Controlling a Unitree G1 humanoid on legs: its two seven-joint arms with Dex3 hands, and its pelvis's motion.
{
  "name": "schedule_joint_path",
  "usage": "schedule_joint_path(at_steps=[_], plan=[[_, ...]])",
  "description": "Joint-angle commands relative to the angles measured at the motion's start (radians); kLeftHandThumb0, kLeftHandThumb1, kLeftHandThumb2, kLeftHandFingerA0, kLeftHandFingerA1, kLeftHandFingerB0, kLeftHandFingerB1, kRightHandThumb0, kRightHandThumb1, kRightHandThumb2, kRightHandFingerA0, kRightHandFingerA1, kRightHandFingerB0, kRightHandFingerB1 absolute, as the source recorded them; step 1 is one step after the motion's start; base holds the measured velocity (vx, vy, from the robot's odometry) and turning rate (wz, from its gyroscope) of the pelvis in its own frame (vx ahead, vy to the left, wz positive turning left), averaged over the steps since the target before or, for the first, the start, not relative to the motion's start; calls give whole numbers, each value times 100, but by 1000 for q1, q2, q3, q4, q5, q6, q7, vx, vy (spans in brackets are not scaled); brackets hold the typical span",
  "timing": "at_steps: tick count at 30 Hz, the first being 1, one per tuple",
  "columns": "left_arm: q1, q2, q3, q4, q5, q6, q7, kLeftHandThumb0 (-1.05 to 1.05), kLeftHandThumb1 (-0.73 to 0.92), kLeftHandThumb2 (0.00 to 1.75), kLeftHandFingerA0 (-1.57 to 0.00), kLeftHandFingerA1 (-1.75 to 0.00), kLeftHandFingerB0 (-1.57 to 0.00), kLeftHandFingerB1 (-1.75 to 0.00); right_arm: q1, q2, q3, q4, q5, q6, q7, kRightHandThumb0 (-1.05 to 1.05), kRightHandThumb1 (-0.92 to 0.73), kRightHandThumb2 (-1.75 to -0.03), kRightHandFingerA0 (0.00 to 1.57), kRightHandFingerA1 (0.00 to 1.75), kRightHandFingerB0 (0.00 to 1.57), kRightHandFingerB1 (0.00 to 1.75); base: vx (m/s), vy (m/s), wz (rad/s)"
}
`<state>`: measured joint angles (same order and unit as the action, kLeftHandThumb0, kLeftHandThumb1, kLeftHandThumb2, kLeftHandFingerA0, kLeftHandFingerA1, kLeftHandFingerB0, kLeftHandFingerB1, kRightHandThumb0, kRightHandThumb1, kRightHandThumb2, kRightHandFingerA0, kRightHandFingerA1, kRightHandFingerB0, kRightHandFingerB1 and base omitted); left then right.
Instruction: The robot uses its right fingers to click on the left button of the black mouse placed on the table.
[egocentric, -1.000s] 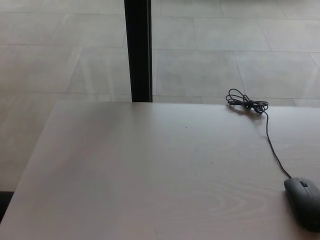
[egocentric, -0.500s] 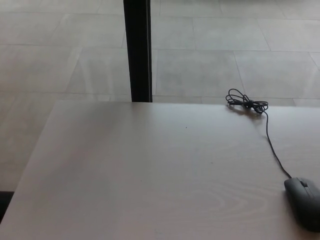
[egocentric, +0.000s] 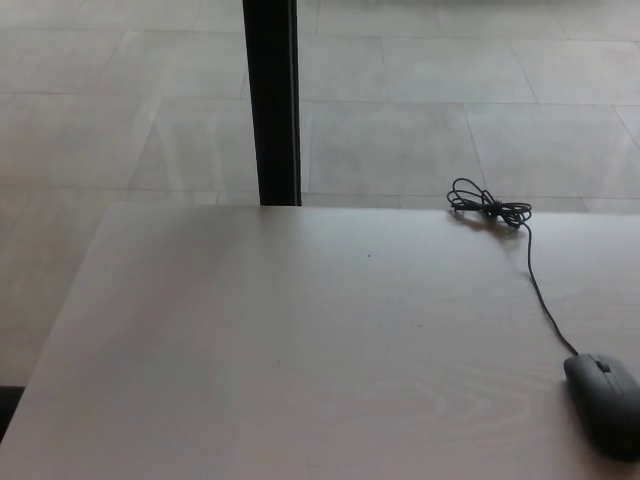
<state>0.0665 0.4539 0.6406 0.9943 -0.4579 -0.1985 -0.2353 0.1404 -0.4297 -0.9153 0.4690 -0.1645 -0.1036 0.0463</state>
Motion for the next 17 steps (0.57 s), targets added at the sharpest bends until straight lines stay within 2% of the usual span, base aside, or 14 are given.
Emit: schedule_joint_path(at_steps=[1,2,4,5,6,7,8,10,11,12,13,14,15,17], plan=[[15,30,30,76,-5,-32,-7,-77,92,80,-61,-51,-42,-42,-39,166,-85,65,220,182,-143,-52,-68,-101,84,82,53,58,0,0,0],[19,28,35,91,-7,-44,-11,-74,79,116,-55,-63,-35,-54,-46,205,-78,40,237,181,-134,-57,-67,-92,64,58,48,53,0,0,0],[22,29,33,97,-1,-51,-6,-74,79,116,-55,-63,-35,-54,-42,221,-69,16,229,204,-139,-57,-67,-92,64,58,48,53,0,0,0],[23,28,29,116,9,-43,26,-80,92,77,-67,-54,-48,-43,-38,251,-51,-3,238,194,-120,-53,-79,-64,56,40,39,35,0,0,0],[26,31,21,123,17,-36,28,-80,92,79,-68,-54,-56,-45,-40,266,-46,-12,250,197,-110,-53,-79,-64,54,39,37,34,0,0,0],[29,27,25,123,11,-31,29,-79,92,77,-67,-53,-51,-45,-43,278,-43,-34,256,217,-116,-53,-78,-64,55,40,39,35,0,0,0],[30,24,26,131,12,-34,37,-86,81,89,-58,-57,-40,-50,-45,286,-44,-40,274,225,-104,-52,-80,-64,52,40,31,32,0,0,0],[30,22,23,143,18,-42,50,-86,81,89,-58,-57,-40,-50,-46,292,-45,-37,300,228,-84,-52,-80,-64,52,40,31,32,0,0,0],[16,17,48,159,-15,-12,48,-79,92,73,-61,-55,-49,-49,-51,305,-45,-28,316,230,-79,-54,-82,-64,52,41,30,32,0,0,0],[11,15,63,169,-35,6,38,-76,76,112,-53,-64,-37,-57,-53,316,-48,-22,343,248,-64,-53,-83,-65,49,40,28,31,0,0,0],[9,15,65,172,-34,5,36,-76,76,112,-53,-64,-37,-57,-52,316,-46,-24,348,252,-64,-53,-83,-65,49,40,28,31,0,0,0],[3,19,67,189,-32,7,34,-79,92,74,-59,-55,-45,-48,-50,321,-40,-19,351,256,-60,-55,-82,-65,51,40,26,30,0,0,0],[2,19,73,195,-35,15,26,-79,92,75,-57,-55,-45,-49,-47,331,-36,-23,361,270,-59,-55,-82,-65,50,40,26,30,0,0,0],[-2,16,78,200,-37,13,30,-77,92,72,-58,-57,-28,-42,-42,336,-35,-25,368,276,-57,-54,-82,-65,50,40,28,31,0,0,0]])
